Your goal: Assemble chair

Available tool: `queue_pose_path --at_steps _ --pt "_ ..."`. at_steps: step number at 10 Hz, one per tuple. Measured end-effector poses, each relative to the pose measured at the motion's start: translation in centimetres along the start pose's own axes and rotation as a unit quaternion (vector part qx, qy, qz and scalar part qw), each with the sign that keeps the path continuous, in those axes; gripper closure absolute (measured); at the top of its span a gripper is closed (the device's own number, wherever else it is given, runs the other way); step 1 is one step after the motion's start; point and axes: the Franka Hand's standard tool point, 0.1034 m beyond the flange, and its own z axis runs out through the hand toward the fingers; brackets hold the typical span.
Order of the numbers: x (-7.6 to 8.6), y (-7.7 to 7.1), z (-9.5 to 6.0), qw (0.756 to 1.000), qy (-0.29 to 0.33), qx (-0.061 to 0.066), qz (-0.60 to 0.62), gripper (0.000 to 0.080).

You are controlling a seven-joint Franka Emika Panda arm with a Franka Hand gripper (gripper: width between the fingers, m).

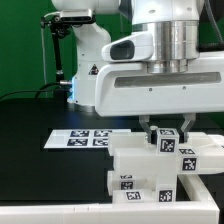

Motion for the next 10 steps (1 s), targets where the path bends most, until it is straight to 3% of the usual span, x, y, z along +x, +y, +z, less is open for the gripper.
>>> queue_pose_path --at_steps 4,6,9,10 --pt "0.18 -0.1 0.03 0.971 0.01 0.014 0.239 0.0517" --pt "0.21 -0.3 -0.01 0.958 0.011 0.016 0.287 0.0517" --pt "0.17 -0.42 0.0 0.912 0.003 0.025 0.408 0.0517" --pt "0.16 -0.36 0.04 0.877 -0.007 0.036 0.479 0.0517"
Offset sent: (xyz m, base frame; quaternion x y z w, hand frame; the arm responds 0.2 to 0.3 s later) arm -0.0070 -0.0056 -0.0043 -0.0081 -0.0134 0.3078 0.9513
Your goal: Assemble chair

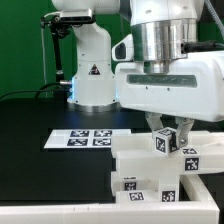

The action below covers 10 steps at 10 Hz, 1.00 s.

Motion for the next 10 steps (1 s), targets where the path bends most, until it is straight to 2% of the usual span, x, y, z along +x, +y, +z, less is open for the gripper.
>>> queue_pose_path --at_steps 3,6,7,8,9,10 --pt "-0.35 -0.25 0.1 0.991 -0.002 0.0 0.132 0.0517" --pt "-0.3 -0.25 0.09 0.995 -0.002 0.0 0.104 0.0517" --pt "-0.21 -0.34 0.0 0.996 -0.001 0.002 0.087 0.031" --pt "-0.44 -0.43 0.01 0.998 -0.001 0.002 0.066 0.031" --pt "-0.39 -0.41 0.02 1.0 -0.001 0.002 0.029 0.0185" --pt "-0.34 -0.4 0.02 1.0 -0.001 0.002 -0.014 0.0185"
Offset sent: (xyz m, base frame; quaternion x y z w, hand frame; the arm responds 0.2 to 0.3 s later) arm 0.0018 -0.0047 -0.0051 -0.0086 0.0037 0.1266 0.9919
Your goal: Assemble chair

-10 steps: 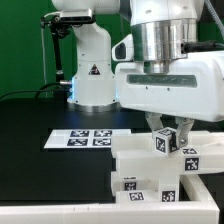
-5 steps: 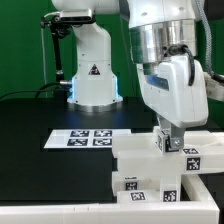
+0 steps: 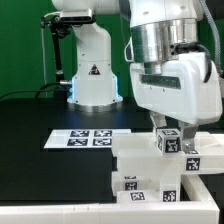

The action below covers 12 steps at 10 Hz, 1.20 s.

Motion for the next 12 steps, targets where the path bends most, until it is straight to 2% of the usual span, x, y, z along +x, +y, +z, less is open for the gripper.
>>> queue_pose_path --at_steps 1,4,7,9,10,11,12 --pt "0.01 0.0 0.0 1.0 0.0 0.0 -0.03 0.0156" --pt "0.43 0.14 -0.11 0.986 0.0 -0.005 -0.167 0.0151" --pt "0.53 0.24 -0.04 0.95 0.006 -0.012 -0.31 0.0151" --pt "0.67 0.3 -0.02 0.914 0.011 -0.02 -0.406 0.0151" --pt "0.72 0.24 -0.1 0.882 0.018 -0.03 -0.471 0.0151" --pt "0.37 0.14 -0.13 0.867 0.023 -0.04 -0.496 0.0151" --pt "0.3 0.13 -0.11 0.847 0.024 -0.044 -0.53 0.0151"
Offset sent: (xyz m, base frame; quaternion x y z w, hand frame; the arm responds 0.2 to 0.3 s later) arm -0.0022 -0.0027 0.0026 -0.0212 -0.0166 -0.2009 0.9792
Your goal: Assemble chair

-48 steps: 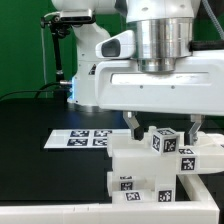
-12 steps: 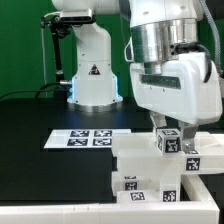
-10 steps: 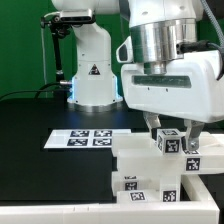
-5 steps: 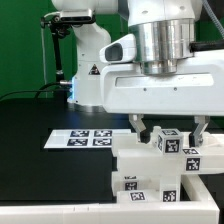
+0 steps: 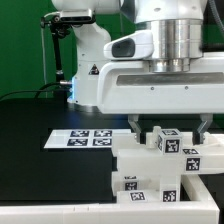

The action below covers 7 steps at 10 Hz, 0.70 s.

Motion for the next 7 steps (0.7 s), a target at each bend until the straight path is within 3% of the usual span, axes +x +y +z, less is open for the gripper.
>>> queue_pose_path --at_steps 3,5,6,7 --pt "0.06 0.64 0.14 0.998 0.001 -0.001 -0.056 0.0151" --pt "0.06 0.62 0.14 0.998 0.001 -0.001 -0.055 0.0389" --pt "0.05 0.62 0.14 0.998 0.001 -0.001 -0.055 0.0389" --pt "0.06 0.63 0.14 0.999 0.001 -0.001 -0.045 0.0518"
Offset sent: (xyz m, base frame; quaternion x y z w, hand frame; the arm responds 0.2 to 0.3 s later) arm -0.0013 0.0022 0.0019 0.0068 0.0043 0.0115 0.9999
